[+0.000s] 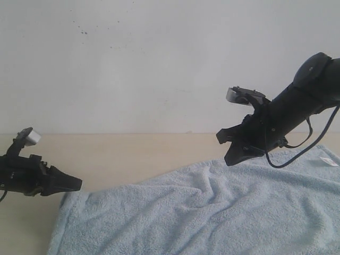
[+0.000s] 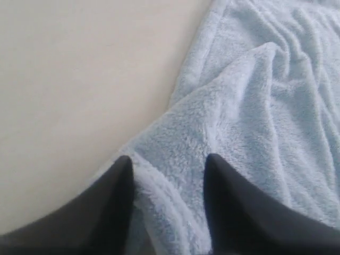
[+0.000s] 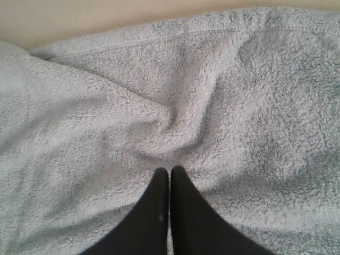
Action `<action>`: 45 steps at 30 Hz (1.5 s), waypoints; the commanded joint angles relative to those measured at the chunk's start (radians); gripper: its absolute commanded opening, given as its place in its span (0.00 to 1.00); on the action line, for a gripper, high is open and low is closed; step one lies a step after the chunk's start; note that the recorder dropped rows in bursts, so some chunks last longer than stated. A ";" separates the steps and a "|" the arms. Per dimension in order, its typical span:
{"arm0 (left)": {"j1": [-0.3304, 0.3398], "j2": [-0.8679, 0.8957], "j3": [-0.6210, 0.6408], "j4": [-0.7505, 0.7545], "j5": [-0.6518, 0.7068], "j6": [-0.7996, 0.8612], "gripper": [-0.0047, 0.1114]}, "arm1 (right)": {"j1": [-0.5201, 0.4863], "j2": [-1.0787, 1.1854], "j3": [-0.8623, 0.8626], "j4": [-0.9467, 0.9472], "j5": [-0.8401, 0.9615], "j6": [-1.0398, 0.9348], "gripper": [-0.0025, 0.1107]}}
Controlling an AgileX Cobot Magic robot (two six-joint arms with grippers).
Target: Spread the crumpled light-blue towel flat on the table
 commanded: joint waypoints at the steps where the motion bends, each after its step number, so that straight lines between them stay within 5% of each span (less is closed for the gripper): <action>1: -0.003 0.001 -0.002 -0.005 0.090 0.002 0.12 | 0.002 -0.013 0.002 -0.002 0.019 -0.011 0.02; 12: -0.037 0.001 0.000 0.129 0.286 0.002 0.07 | 0.002 -0.013 0.002 -0.002 0.023 -0.011 0.02; 15: -0.063 0.001 0.000 0.151 0.197 -0.035 0.07 | 0.002 -0.013 0.002 -0.002 0.035 -0.011 0.02; 20: -0.054 -0.055 0.000 0.210 -0.106 -0.319 0.07 | 0.002 -0.013 0.002 -0.002 0.034 -0.011 0.02; 27: -0.038 -0.109 0.000 0.299 -0.163 -0.414 0.08 | 0.002 -0.013 0.002 -0.002 0.022 -0.011 0.02; 30: -0.038 -0.109 0.000 0.309 -0.166 -0.455 0.18 | 0.002 -0.013 0.002 -0.002 0.026 -0.011 0.02; 37: -0.038 -0.109 0.000 0.302 -0.189 -0.532 0.58 | 0.002 -0.013 0.002 -0.002 0.026 -0.011 0.02; 45: -0.038 -0.107 0.000 0.276 -0.204 -0.534 0.58 | 0.002 -0.013 0.002 -0.002 0.024 -0.011 0.02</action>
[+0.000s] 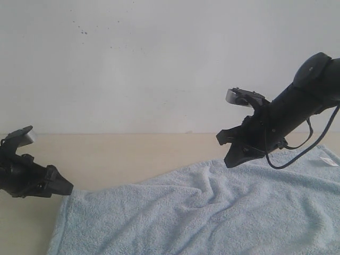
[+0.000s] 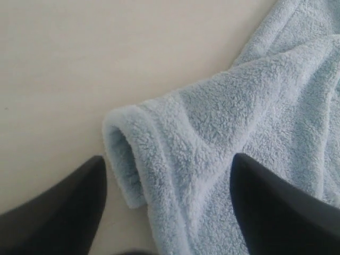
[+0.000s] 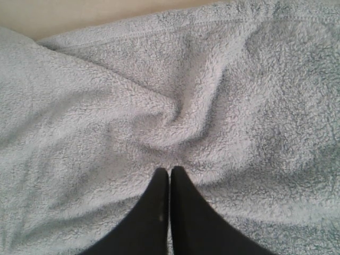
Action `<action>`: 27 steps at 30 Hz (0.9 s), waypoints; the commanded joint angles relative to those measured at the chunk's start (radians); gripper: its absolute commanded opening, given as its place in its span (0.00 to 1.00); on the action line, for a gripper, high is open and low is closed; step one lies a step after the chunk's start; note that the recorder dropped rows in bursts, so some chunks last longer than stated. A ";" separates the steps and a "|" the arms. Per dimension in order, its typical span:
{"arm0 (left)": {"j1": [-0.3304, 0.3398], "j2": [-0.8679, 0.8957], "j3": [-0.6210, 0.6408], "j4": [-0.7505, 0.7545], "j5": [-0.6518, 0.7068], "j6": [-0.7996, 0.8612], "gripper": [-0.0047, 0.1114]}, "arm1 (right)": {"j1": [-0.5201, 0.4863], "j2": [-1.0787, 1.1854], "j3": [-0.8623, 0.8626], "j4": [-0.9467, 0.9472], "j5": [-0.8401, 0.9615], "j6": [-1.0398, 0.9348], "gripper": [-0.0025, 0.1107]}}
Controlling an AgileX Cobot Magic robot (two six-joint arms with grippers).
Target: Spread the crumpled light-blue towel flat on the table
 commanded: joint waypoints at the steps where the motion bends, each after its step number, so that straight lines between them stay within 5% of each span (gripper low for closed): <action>1: 0.000 -0.001 0.001 -0.050 0.009 -0.009 0.58 | 0.002 -0.013 0.002 -0.002 -0.002 -0.011 0.02; 16: 0.000 0.086 -0.006 -0.133 0.068 0.026 0.54 | 0.002 -0.013 0.002 -0.002 -0.013 -0.011 0.02; 27: 0.000 0.086 -0.006 -0.169 0.142 0.044 0.07 | 0.002 -0.013 0.002 -0.002 -0.002 -0.011 0.02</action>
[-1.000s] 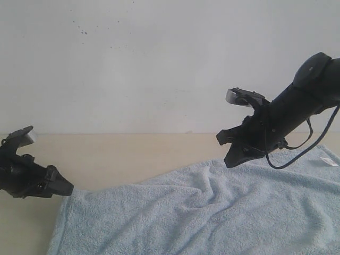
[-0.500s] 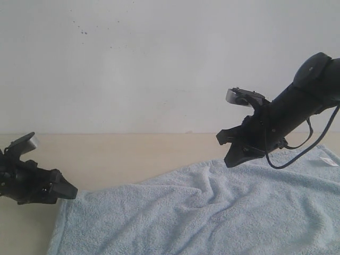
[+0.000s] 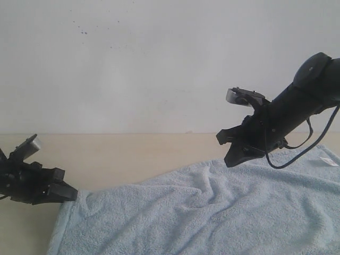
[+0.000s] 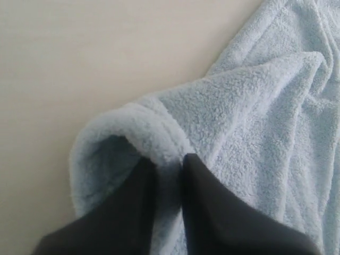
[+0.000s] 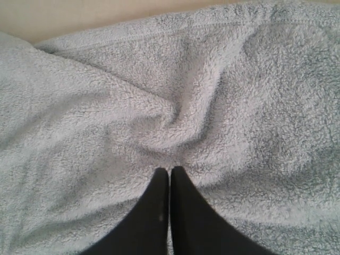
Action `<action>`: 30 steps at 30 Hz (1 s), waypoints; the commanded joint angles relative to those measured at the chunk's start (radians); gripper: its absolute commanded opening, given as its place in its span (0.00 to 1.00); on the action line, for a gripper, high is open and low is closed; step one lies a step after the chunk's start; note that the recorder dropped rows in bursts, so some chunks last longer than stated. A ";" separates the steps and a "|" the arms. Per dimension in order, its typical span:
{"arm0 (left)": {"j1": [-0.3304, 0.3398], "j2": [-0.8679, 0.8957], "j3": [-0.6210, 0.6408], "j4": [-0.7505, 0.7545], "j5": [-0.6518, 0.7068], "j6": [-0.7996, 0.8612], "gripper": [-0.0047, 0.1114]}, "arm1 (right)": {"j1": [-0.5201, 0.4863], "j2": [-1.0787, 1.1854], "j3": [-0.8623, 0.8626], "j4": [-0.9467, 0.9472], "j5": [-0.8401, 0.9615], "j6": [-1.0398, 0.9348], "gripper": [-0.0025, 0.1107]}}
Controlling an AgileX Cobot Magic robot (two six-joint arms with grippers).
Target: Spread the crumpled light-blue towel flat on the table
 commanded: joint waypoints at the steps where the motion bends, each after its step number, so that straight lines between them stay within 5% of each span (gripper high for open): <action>1: 0.000 -0.001 -0.004 -0.018 0.077 0.029 0.07 | 0.002 -0.013 0.002 -0.002 0.009 -0.011 0.02; 4: -0.002 -0.001 -0.004 -0.051 0.226 0.117 0.07 | 0.002 -0.013 0.002 -0.002 0.024 -0.011 0.02; 5: -0.007 -0.001 -0.004 -0.088 0.392 0.217 0.07 | 0.002 -0.013 0.002 -0.002 0.030 -0.011 0.02; 10: -0.131 -0.025 0.076 0.078 0.403 0.294 0.07 | 0.002 -0.013 0.002 -0.001 0.040 -0.011 0.02; 15: -0.379 -0.025 0.205 0.416 0.125 0.168 0.07 | 0.002 -0.013 0.002 -0.001 0.046 -0.011 0.02; 22: -0.432 -0.038 0.205 0.497 0.073 0.004 0.08 | 0.002 -0.013 0.002 -0.001 0.044 -0.011 0.02; 26: -0.432 -0.045 0.205 0.493 0.085 0.004 0.21 | 0.002 -0.013 0.002 -0.001 0.048 -0.011 0.02; 30: -0.432 -0.067 0.205 0.493 0.095 0.004 0.48 | 0.002 -0.013 0.002 -0.001 0.051 -0.011 0.02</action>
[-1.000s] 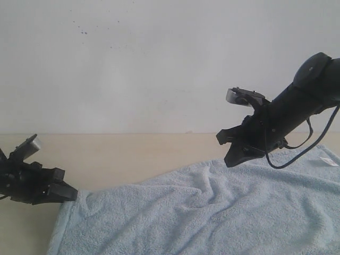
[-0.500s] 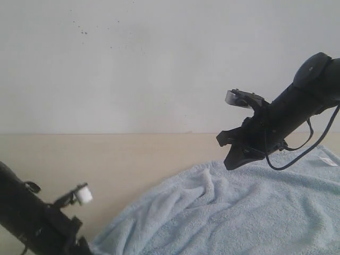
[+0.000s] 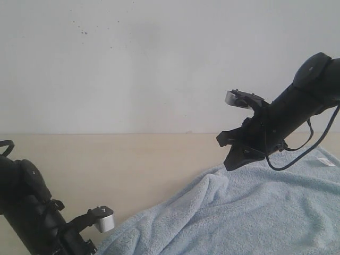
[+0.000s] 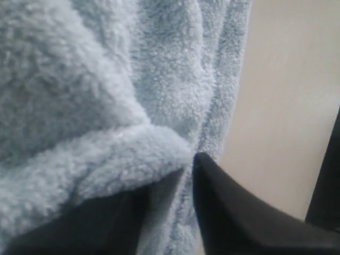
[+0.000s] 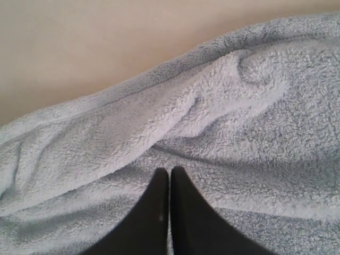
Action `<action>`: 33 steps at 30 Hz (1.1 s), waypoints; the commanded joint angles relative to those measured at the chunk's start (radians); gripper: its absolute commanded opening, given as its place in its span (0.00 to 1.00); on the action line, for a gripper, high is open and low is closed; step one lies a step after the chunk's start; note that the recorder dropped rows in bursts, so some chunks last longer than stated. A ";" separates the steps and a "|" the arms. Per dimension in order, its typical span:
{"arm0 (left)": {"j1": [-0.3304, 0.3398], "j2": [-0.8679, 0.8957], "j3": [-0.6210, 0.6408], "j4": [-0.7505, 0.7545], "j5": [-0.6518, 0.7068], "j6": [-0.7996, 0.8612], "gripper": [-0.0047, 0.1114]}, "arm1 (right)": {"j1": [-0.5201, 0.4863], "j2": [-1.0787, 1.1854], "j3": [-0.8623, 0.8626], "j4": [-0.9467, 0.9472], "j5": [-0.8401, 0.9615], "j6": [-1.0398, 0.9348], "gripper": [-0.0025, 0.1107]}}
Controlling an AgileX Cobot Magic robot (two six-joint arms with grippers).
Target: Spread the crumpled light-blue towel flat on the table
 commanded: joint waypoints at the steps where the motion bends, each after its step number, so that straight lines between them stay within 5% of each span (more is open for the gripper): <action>1: -0.008 -0.016 0.009 0.065 -0.047 -0.012 0.54 | 0.002 -0.013 0.002 -0.001 0.007 -0.009 0.02; 3: -0.008 -0.033 -0.005 0.061 -0.047 -0.027 0.60 | 0.002 -0.013 0.002 -0.001 0.007 -0.009 0.02; 13: 0.016 -0.196 -0.148 0.220 -0.052 -0.394 0.48 | 0.002 -0.013 0.002 -0.001 -0.001 -0.009 0.02; 25: 0.039 -0.239 -0.150 0.117 -0.051 -0.386 0.57 | 0.002 -0.013 0.002 -0.001 0.012 -0.009 0.02; 33: 0.111 -0.239 -0.150 0.358 -0.165 -0.664 0.57 | 0.002 -0.013 0.002 -0.001 -0.004 -0.009 0.02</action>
